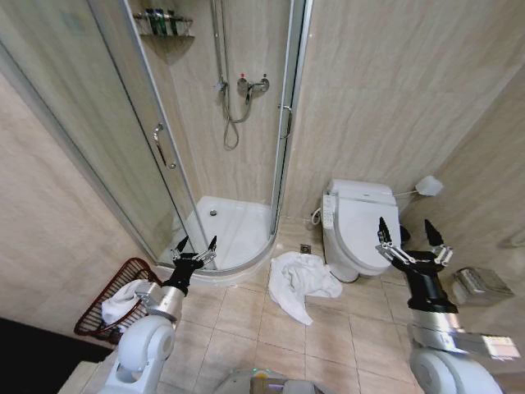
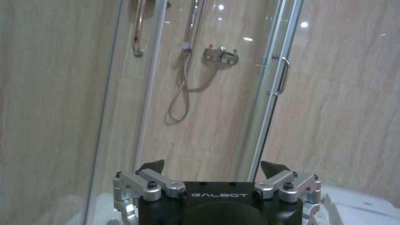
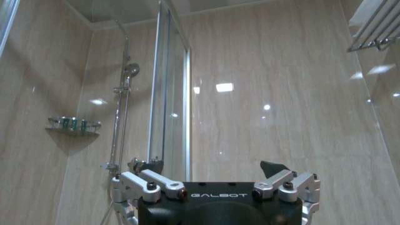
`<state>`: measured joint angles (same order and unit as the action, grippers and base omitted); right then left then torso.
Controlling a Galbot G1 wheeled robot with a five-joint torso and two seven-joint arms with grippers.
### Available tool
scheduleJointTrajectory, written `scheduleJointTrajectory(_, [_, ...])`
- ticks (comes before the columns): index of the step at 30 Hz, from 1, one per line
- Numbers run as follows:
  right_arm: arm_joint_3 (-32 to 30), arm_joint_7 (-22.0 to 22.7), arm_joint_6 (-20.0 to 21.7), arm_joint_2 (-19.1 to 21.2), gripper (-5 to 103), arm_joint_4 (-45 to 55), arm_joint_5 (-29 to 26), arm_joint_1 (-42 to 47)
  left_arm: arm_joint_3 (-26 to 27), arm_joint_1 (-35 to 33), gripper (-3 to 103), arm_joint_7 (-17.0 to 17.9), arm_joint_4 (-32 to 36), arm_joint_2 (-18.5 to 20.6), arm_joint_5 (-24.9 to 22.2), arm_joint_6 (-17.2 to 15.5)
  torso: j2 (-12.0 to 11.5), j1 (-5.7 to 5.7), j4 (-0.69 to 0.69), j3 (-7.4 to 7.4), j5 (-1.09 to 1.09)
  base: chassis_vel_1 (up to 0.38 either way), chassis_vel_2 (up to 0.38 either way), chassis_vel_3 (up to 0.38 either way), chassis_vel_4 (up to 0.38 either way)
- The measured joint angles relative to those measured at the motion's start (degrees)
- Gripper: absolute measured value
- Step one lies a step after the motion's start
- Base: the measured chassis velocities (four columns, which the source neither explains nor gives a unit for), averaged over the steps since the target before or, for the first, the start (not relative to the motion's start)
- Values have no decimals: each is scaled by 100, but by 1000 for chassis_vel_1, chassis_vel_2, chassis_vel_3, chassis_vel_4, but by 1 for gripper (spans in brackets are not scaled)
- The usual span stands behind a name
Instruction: Discard the used towel into the hamper.
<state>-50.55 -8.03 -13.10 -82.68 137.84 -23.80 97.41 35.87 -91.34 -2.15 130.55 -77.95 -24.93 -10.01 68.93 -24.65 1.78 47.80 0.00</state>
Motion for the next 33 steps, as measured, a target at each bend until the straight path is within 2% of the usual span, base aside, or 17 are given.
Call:
scheduleJointTrajectory(16, [-9,246,-22,1,100,25,17,31,0,0,100,0,0,0,0,0,-536,242,0,-293,0,0,0,0,0])
scheduleJointTrajectory(26, [-4,243,4,8,100,52,11,44,0,0,100,0,0,0,0,0,-692,316,0,-374,0,0,0,0,0])
scheduleJointTrajectory(33, [26,254,80,19,100,64,-20,35,0,0,100,0,0,0,1,0,-911,417,1,-491,0,0,0,0,0])
